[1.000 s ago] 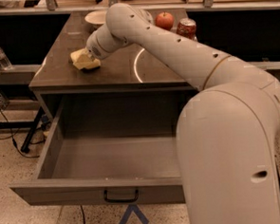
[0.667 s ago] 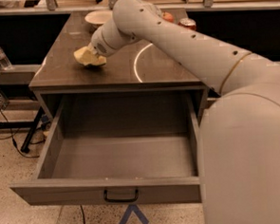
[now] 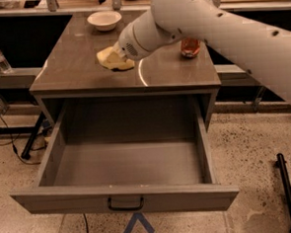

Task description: Place sponge into top drawer

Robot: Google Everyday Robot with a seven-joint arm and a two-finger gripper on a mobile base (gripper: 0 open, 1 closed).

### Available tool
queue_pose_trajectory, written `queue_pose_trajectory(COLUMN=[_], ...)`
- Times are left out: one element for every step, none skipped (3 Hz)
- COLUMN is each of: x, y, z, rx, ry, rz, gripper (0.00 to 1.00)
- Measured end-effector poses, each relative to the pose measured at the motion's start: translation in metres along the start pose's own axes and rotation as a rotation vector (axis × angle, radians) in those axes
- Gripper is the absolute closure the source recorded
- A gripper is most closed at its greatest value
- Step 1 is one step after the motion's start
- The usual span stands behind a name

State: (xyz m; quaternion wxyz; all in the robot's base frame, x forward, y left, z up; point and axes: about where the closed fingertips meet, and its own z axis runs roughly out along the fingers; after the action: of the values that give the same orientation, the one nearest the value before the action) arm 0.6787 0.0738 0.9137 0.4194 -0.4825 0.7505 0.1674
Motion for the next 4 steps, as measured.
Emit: queue_pose_trajectory(x=[0.038, 0.08, 0.125, 0.123], y=[0.029, 0.064, 0.093, 0.095], z=[-0.025, -0.048, -0.063, -0.055], rx=[-0.077, -0.192, -0.293, -0.302], ry=[-0.011, -0.061, -0.109, -0.099], rz=[0.035, 0.043, -0.011, -0.026], gripper=[1.0, 1.0, 1.0, 1.0])
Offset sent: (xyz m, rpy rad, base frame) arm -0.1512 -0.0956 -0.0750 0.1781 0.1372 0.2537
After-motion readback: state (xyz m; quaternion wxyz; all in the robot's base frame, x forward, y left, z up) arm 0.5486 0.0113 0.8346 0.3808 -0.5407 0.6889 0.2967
